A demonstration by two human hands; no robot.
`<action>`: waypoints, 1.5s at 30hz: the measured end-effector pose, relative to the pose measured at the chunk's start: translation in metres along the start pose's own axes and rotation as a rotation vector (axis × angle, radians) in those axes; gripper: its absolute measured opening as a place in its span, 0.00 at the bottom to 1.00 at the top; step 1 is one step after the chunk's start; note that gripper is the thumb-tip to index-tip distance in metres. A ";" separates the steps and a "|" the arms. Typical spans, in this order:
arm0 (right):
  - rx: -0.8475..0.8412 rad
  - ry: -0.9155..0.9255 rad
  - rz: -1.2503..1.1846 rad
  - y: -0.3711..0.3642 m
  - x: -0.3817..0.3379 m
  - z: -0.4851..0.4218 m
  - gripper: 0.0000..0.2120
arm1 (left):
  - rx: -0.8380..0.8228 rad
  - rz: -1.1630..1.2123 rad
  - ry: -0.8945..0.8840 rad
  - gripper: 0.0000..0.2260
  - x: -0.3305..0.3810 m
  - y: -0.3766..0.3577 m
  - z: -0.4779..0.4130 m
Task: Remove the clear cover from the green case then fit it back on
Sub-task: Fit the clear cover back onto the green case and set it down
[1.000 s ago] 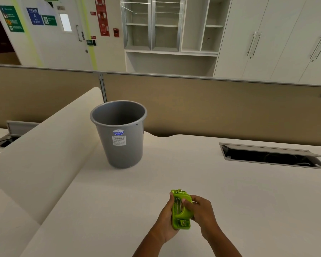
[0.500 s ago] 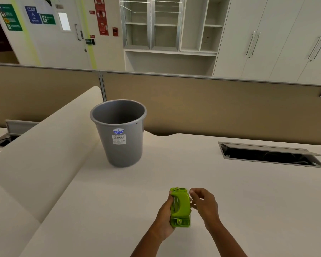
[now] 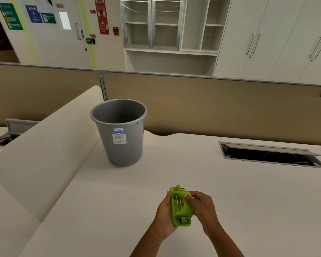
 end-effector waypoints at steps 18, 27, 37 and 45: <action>0.006 0.017 0.038 0.003 0.000 -0.005 0.06 | 0.002 -0.058 -0.028 0.18 0.004 -0.005 0.003; -0.011 -0.001 0.056 0.007 -0.001 -0.004 0.03 | 0.005 -0.128 -0.007 0.17 0.005 -0.002 -0.001; -0.044 -0.003 -0.027 0.003 0.002 -0.006 0.11 | 0.166 -0.406 -0.171 0.18 0.014 -0.001 -0.006; -0.122 -0.164 -0.142 0.003 0.023 0.000 0.05 | 0.234 -0.121 -0.209 0.19 0.026 0.002 -0.012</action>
Point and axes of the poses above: each hand's wrist, its own z-axis away from the middle knuckle, its own y-axis out of the back of the hand, x = y × z, the point moved 3 cm from there along -z, towards the middle knuckle, and after that the axes turned 2 degrees about x, right-handed, at the moved point
